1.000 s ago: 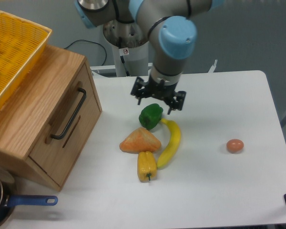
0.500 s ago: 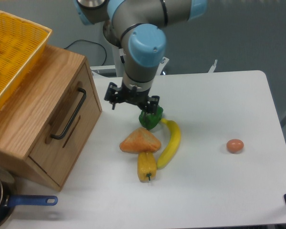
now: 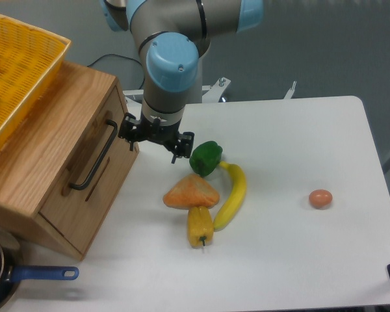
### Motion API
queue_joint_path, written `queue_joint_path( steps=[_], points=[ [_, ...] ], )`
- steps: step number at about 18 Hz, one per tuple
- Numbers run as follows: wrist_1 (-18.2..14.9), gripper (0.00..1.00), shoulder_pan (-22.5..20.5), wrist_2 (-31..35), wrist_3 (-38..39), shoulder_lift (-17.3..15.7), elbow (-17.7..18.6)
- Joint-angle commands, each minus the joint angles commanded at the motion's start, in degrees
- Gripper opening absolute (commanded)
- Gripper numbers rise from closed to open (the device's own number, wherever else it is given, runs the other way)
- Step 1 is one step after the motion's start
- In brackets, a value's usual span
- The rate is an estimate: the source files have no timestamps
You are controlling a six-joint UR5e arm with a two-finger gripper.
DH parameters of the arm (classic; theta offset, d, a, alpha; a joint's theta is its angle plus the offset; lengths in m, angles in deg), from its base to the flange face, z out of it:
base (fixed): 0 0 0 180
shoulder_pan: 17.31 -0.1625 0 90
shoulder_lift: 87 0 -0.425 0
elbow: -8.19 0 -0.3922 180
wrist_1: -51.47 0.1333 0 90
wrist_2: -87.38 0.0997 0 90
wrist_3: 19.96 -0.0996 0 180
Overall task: Slide the top drawer open
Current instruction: 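Lower the open gripper onto the black drawer handle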
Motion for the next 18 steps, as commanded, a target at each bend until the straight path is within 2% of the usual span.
queue_joint_path(
  steps=[8, 18],
  points=[
    [-0.1, 1.00, 2.3, -0.4, 1.9, 0.4, -1.8],
    [-0.1, 1.00, 5.5, -1.4, 3.8, 0.5, -2.0]
  ],
)
